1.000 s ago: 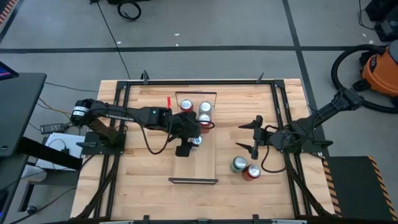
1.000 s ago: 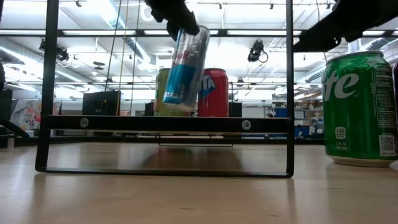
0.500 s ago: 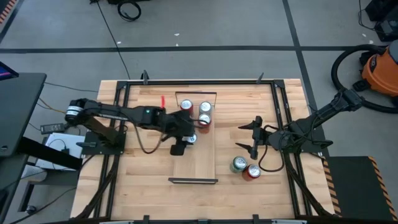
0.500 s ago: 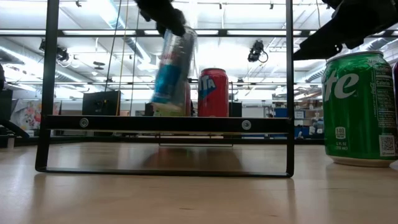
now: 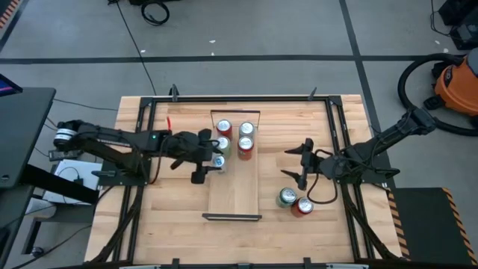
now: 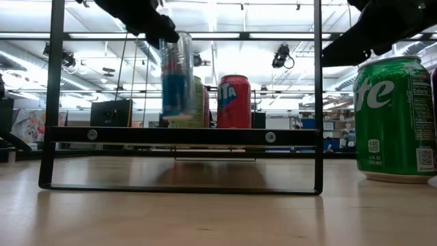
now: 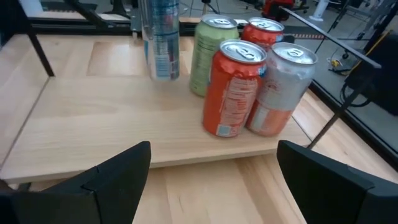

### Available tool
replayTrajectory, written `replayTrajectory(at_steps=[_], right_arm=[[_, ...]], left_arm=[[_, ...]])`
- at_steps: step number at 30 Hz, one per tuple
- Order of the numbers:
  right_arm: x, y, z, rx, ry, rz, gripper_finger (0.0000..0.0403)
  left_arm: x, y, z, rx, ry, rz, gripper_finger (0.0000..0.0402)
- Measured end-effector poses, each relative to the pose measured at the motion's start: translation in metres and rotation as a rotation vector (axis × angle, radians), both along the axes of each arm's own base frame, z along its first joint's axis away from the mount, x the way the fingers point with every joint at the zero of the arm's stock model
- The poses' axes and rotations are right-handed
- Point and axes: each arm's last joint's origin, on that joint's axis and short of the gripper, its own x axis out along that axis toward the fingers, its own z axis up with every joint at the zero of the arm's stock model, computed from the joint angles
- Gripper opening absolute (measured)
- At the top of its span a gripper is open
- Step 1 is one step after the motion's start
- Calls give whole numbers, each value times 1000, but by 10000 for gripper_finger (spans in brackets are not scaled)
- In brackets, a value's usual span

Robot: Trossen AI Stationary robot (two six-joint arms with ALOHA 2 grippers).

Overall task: Place canned beverage on shelf
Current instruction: Put the blue soda can on the shelf

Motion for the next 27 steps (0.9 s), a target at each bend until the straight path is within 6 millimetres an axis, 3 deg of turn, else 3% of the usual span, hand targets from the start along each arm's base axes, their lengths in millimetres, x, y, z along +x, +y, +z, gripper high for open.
replayTrajectory(at_steps=[6, 14, 27], right_arm=[[3, -7, 1, 7, -11, -35, 359], [5, -13, 2, 55, -31, -82, 359], [10, -12, 2, 130, -77, -110, 359]], left_arm=[[0, 11, -2, -44, 18, -77, 258], [0, 16, -3, 21, 21, -170, 258], [6, 33, -18, 27, 76, -241, 258]])
